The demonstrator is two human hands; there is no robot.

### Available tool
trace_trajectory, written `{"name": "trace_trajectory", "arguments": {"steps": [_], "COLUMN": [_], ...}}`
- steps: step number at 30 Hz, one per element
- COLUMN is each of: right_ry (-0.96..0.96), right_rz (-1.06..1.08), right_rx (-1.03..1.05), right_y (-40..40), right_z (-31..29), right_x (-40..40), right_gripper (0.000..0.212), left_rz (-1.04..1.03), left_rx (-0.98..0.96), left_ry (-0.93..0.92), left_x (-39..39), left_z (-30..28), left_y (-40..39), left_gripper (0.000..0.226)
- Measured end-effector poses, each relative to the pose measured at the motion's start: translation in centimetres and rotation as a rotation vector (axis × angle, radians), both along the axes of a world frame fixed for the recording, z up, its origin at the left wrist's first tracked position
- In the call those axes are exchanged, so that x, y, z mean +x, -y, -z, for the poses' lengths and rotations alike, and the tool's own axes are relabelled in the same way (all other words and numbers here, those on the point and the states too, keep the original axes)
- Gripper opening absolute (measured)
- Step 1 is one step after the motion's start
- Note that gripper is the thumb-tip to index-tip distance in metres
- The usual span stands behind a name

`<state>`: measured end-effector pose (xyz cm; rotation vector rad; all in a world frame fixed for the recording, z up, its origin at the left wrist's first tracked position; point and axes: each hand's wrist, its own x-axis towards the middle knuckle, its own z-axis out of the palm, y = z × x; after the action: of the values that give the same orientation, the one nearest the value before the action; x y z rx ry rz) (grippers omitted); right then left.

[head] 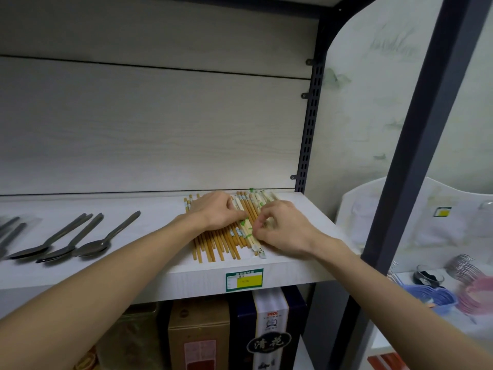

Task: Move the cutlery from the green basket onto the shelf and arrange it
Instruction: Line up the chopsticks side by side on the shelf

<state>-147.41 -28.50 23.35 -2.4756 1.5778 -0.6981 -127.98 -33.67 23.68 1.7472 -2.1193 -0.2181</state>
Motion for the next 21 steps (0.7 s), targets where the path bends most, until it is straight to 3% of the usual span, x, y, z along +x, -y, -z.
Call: {"name": "trace_trajectory", "arguments": {"steps": [14,21], "right_ry": [0.018,0.039], "right_rz": [0.094,0.069], "right_rx": [0.146,0.043], "right_y": [-1.5,-0.2], "right_z": [-1.6,0.0], "right_x": [1.3,1.8], "right_gripper": [0.032,0.043], "left_rz": [-0.113,-0.091], "left_rx": [-0.001,0.075], "left_ry": [0.127,0.048], "left_x": [-0.9,-0.5], "left_z": [-1.0,-1.4], "left_y": [0.3,0.1], "left_gripper": [0.047,0.044]}}
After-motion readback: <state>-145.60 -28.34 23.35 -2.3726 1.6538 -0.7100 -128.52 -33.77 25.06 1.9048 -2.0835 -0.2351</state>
